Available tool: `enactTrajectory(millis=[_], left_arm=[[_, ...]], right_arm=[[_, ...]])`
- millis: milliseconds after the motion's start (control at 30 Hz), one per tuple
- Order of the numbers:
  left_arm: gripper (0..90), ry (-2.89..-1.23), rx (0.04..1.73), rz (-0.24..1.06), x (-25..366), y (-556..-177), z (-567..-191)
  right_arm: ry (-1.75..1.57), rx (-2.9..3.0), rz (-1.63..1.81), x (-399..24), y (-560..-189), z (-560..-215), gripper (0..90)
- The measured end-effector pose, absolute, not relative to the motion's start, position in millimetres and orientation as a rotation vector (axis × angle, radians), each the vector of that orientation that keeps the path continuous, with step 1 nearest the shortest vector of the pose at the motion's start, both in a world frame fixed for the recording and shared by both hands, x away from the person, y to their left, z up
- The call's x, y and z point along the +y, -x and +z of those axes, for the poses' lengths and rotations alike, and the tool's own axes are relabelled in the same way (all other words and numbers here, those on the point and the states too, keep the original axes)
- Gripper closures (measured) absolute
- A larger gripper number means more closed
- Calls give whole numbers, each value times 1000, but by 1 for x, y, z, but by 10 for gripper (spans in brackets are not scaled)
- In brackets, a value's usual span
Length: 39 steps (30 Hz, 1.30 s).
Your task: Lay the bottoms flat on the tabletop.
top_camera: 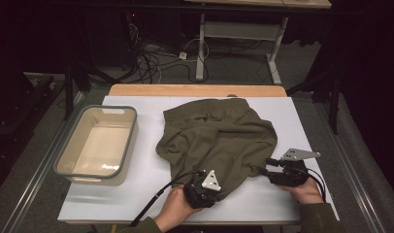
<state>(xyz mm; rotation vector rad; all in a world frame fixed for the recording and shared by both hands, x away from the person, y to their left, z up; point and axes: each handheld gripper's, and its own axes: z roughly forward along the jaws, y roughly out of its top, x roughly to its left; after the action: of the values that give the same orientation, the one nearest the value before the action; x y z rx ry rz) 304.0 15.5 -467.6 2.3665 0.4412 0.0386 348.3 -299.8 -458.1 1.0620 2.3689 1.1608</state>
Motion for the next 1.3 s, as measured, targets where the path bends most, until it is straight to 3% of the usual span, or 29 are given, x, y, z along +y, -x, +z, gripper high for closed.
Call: enactTrajectory(millis=[167,633,967,1300], left_arm=[[824,-2291,508,20,31,-318,-457],[825,-2168,729,130,74,-385,-445],[825,-2137,788,124,91,-393,-448],[825,-2140,800,129,91,-394,-451]], right_arm=[[-1056,2349,1171,-300,-347,-455,484],[-1002,2343,1225,-293,-341,-449,506],[-950,2432,1230,-266,-347,-456,511],[-922,2450,1183,-241,-379,-465,506]])
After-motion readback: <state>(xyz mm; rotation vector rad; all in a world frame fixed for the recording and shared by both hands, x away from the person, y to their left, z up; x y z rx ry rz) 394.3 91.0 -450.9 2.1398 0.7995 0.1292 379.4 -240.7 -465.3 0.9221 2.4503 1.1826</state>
